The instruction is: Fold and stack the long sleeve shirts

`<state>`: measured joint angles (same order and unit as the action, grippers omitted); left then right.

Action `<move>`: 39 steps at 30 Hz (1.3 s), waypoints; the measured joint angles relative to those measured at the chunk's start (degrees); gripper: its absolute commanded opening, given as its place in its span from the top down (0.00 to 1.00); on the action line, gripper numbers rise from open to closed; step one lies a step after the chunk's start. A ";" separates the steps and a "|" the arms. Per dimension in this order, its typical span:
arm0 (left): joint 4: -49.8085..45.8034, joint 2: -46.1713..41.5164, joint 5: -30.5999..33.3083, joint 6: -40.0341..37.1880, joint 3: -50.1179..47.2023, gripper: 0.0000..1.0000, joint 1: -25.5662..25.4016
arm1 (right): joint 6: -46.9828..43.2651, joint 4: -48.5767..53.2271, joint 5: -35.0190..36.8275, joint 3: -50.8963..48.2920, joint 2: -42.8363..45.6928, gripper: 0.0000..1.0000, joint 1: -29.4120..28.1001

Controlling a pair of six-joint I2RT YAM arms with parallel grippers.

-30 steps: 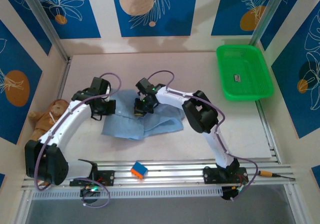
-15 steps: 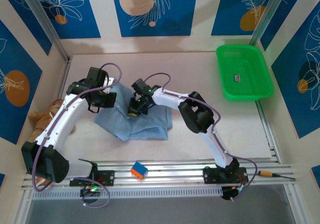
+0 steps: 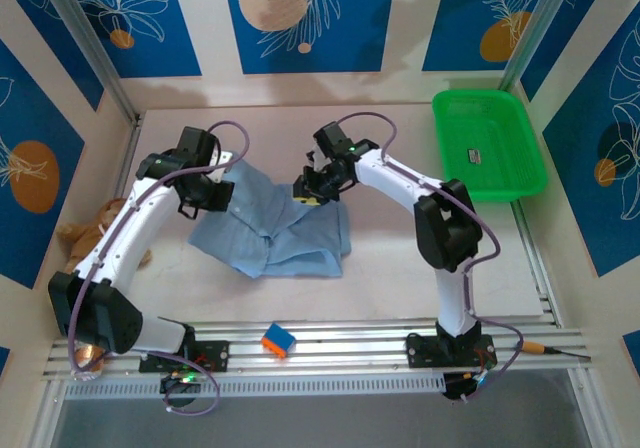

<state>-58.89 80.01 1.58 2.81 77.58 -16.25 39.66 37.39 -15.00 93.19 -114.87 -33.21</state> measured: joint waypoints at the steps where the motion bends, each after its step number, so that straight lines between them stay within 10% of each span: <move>1: -0.52 0.44 0.70 -0.39 0.79 1.00 -0.07 | -0.68 0.44 0.79 -1.60 1.14 0.69 0.74; 10: -5.07 7.37 9.70 -2.01 9.46 1.00 -6.71 | -3.39 3.43 10.32 -15.08 4.07 0.73 10.01; 18: -6.60 17.40 15.08 1.84 16.41 1.00 -16.96 | -4.00 1.73 10.71 -16.74 0.85 0.80 5.68; 39: 1.38 30.49 5.09 13.75 21.27 1.00 -26.71 | -2.25 -6.03 6.71 -22.53 2.99 0.82 7.19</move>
<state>-57.52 110.50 6.68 16.56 98.85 -42.96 37.41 31.35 -8.29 70.65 -111.87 -26.02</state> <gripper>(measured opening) 0.058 0.177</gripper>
